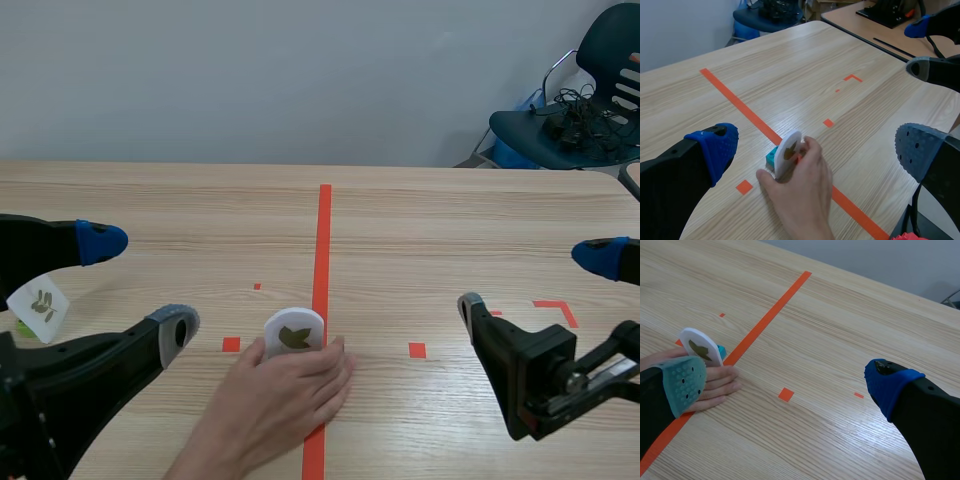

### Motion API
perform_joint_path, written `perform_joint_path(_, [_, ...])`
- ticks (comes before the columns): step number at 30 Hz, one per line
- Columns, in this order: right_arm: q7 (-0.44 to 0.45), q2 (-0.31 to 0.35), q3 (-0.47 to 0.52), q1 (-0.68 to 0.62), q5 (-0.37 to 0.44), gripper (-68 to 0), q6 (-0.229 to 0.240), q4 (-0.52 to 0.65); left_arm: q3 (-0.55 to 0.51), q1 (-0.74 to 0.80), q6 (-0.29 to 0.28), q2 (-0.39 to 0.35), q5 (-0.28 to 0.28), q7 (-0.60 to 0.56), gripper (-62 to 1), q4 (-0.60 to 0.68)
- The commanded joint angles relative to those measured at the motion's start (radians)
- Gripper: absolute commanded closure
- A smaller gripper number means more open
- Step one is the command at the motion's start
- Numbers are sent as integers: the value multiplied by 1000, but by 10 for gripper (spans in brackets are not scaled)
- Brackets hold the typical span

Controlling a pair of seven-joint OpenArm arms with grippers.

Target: Do the leaf sorting experiment

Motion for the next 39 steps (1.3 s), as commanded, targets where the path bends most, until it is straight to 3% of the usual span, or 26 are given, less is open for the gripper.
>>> perform_joint_path(1, [18, 16, 1, 6, 3, -679, -7, 6, 5, -9, -2, -5, -11, -15, -623, -3])
perform_joint_path(18, [-46, 16, 1, 11, -23, -679, -10, 5, 5, -9, 24, -5, -11, -30, -623, -10])
perform_joint_path(26, [-109, 16, -2, 92, -23, -679, 0, -35, 5, -8, 27, -5, -11, -30, -623, -10])
perform_joint_path(29, [-112, 16, -16, 166, -23, -679, 69, -114, 5, -8, 27, -5, -11, -30, -623, -10])
perform_joint_path(34, [-100, 13, -72, 324, -23, -679, 286, -302, 5, -8, 27, -5, -11, -31, -623, -10])
perform_joint_path(37, [-31, 7, -129, 425, -23, -679, 371, -438, 5, -8, 27, -5, -11, -30, -623, -10])
perform_joint_path(39, [43, -9, -174, 495, -28, -679, 404, -536, 5, -8, 27, -5, -11, -30, -623, -10])
